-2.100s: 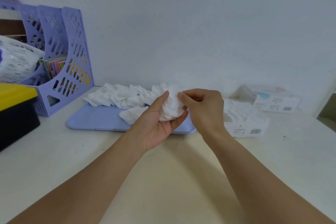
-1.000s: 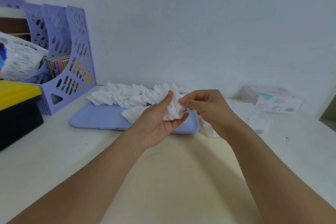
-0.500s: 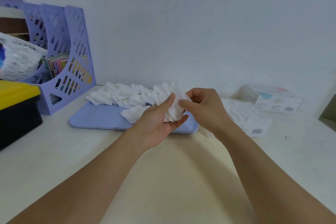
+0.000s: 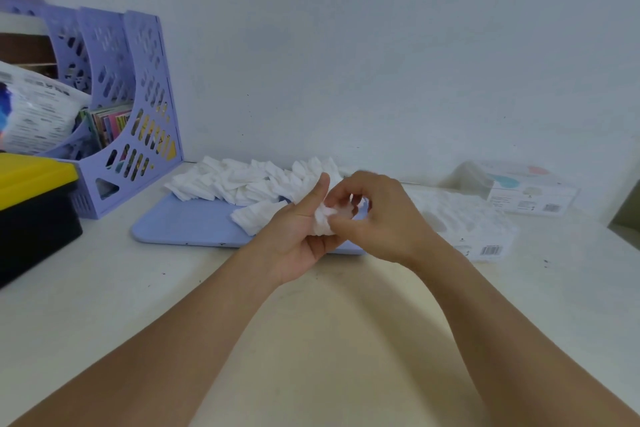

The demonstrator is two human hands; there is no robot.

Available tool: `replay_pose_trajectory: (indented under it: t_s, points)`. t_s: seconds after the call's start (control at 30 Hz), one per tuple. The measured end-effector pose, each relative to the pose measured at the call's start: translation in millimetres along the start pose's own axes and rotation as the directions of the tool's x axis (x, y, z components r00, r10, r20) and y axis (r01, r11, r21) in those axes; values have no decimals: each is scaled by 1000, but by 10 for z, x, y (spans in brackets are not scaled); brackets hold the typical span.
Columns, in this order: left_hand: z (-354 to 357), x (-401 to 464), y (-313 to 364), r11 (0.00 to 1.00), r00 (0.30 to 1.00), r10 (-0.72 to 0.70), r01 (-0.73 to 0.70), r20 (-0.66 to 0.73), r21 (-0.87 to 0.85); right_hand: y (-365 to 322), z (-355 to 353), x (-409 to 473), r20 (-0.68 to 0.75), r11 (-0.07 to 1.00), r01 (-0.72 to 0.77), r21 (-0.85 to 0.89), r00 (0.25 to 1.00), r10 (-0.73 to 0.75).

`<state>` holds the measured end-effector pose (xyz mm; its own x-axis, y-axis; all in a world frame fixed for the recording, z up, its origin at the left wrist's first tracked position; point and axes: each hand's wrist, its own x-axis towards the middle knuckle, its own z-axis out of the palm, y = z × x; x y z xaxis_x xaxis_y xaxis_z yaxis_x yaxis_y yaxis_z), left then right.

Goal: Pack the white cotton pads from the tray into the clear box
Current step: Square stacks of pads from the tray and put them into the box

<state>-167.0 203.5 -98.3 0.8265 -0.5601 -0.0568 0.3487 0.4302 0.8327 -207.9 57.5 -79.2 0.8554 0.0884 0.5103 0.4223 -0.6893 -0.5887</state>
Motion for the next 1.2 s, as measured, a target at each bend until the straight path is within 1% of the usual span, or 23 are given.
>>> replay_pose_trajectory:
  t_s: [0.07, 0.13, 0.2, 0.3, 0.37, 0.6, 0.7, 0.77, 0.83, 0.9, 0.97, 1.03, 1.1, 1.13, 1.2]
  points:
    - [13, -45, 26, 998, 998, -58, 58, 28, -22, 19, -74, -3, 65, 1000, 0, -30, 998, 2]
    - [49, -98, 26, 994, 992, -111, 112, 52, -5, 18, -111, -14, 188, 999, -40, -25, 981, 44]
    - [72, -129, 2, 991, 988, -135, 135, 71, 6, 33, -93, -19, 245, 999, -40, -16, 969, 42]
    - [101, -157, 20, 984, 983, -155, 163, 103, -70, 9, -82, -16, 200, 1000, -5, -1, 980, 5]
    - [98, -156, 43, 979, 983, -145, 160, 116, -127, -12, -90, -17, 153, 999, 9, 45, 988, -16]
    - [82, -146, 41, 986, 989, -111, 122, 95, -116, 24, -164, 17, 138, 994, -11, 107, 990, -4]
    - [89, -148, 50, 977, 986, -127, 143, 108, -156, 43, -193, 18, 183, 989, -26, 143, 983, -1]
    - [88, -140, 44, 976, 983, -136, 154, 121, -155, 58, -186, 17, 246, 990, -41, 136, 969, 7]
    - [85, -140, 41, 982, 985, -114, 132, 126, -138, 90, -160, 14, 306, 987, -74, 140, 952, 28]
    - [71, -138, 32, 989, 988, -84, 99, 131, -111, 111, -161, 10, 333, 984, -100, 146, 942, 46]
    - [62, -135, 31, 988, 988, -78, 94, 131, -122, 68, -201, 12, 318, 979, -110, 170, 947, 52]
    - [55, -116, 33, 982, 990, -78, 97, 119, -162, 25, -242, 32, 203, 951, -151, 270, 974, 97]
    - [67, -115, 37, 977, 991, -87, 105, 104, -185, 61, -267, 60, 74, 917, -209, 340, 978, 196]
    - [77, -120, 38, 977, 990, -94, 111, 102, -181, 102, -265, 72, 50, 913, -233, 334, 972, 230]
    - [92, -132, 41, 982, 989, -102, 118, 110, -148, 167, -236, 73, 52, 909, -267, 321, 963, 264]
